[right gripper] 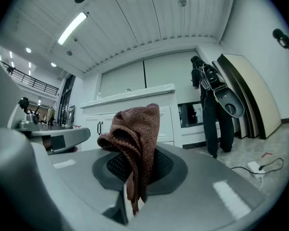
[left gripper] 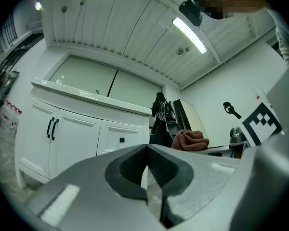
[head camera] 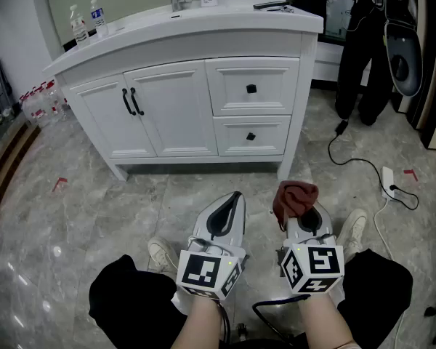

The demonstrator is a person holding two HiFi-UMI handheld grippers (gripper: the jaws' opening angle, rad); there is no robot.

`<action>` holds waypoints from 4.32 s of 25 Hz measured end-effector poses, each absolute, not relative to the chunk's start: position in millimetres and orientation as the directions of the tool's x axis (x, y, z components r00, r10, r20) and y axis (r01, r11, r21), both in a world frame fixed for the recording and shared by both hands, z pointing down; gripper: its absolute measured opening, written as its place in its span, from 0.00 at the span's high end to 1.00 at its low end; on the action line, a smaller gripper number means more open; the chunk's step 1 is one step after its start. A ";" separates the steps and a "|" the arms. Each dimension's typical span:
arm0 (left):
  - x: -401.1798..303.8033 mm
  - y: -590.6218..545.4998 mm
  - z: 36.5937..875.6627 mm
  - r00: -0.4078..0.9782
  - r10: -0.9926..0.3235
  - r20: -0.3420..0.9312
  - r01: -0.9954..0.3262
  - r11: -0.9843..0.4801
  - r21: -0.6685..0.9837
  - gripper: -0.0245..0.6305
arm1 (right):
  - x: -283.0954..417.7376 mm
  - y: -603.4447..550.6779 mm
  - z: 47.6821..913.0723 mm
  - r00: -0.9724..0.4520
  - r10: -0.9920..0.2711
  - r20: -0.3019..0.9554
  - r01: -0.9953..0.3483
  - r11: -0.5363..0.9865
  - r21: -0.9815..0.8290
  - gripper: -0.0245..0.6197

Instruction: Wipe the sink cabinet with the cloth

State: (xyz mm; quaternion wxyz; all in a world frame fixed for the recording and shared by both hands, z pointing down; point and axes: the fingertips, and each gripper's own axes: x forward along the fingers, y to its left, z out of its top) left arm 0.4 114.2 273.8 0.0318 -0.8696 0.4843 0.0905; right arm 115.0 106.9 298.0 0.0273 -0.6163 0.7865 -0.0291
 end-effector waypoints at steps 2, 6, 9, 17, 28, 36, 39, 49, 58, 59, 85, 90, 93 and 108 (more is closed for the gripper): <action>0.2 113.4 273.7 0.515 -0.837 -0.185 -0.848 -0.529 0.034 0.96 | 114.3 106.0 299.0 -0.241 -0.971 -0.002 -0.967 0.240 -0.080 0.84; 0.5 111.8 275.1 0.517 -0.836 -0.181 -0.847 -0.531 0.034 0.96 | 113.5 104.3 301.4 -0.242 -0.970 0.007 -0.967 0.240 -0.081 0.84; 1.1 111.1 274.9 0.515 -0.839 -0.176 -0.848 -0.529 0.036 0.96 | 113.6 103.0 304.7 -0.242 -0.970 0.012 -0.967 0.240 -0.083 0.84; 1.6 90.8 286.8 0.512 -0.844 -0.159 -0.855 -0.519 0.004 0.96 | 115.6 81.8 315.1 -0.233 -0.972 0.018 -0.967 0.230 -0.109 0.84; -12.5 7.8 289.9 0.473 -0.865 -0.170 -0.872 -0.486 0.049 0.96 | 100.1 -10.8 306.9 -0.282 -0.959 -0.019 -0.942 0.281 -0.184 0.84; -33.4 -61.6 281.1 0.458 -0.876 -0.150 -0.889 -0.455 -0.059 0.96 | 86.2 -96.0 286.5 -0.335 -0.941 -0.055 -0.927 0.340 -0.157 0.84; -41.2 -87.1 279.5 0.463 -0.875 -0.142 -0.886 -0.452 -0.104 0.96 | 76.4 -126.7 278.5 -0.349 -0.935 -0.071 -0.917 0.356 -0.182 0.84; -65.6 -153.4 256.7 0.501 -0.845 -0.188 -0.865 -0.494 -0.084 0.96 | 10.0 -210.2 229.5 -0.431 -0.895 -0.117 -0.892 0.442 -0.094 0.84; -102.9 -174.0 277.9 0.458 -0.871 -0.177 -0.887 -0.462 -0.018 0.96 | -50.4 -250.4 224.4 -0.486 -0.869 -0.092 -0.873 0.488 0.000 0.84; -105.1 -173.3 278.8 0.455 -0.873 -0.177 -0.888 -0.460 -0.015 0.96 | -51.4 -253.9 225.8 -0.483 -0.871 -0.086 -0.874 0.485 -0.003 0.84; -21.1 -163.7 294.9 0.585 -0.799 -0.141 -0.810 -0.582 -0.068 0.96 | 84.1 -262.0 229.5 -0.316 -0.949 -0.016 -0.949 0.315 0.027 0.84; -3.7 -163.5 302.4 0.601 -0.788 -0.135 -0.798 -0.601 -0.046 0.96 | 117.2 -259.4 226.5 -0.251 -0.968 -0.018 -0.968 0.250 0.034 0.84; 7.8 -160.6 303.3 0.616 -0.777 -0.130 -0.786 -0.617 -0.041 0.96 | 137.4 -257.8 224.6 -0.213 -0.977 -0.014 -0.977 0.212 0.028 0.84; 24.1 -157.3 316.1 0.640 -0.760 -0.114 -0.767 -0.642 -0.021 0.96 | 203.7 -242.0 228.9 -0.089 -0.996 0.006 -0.994 0.088 -0.061 0.84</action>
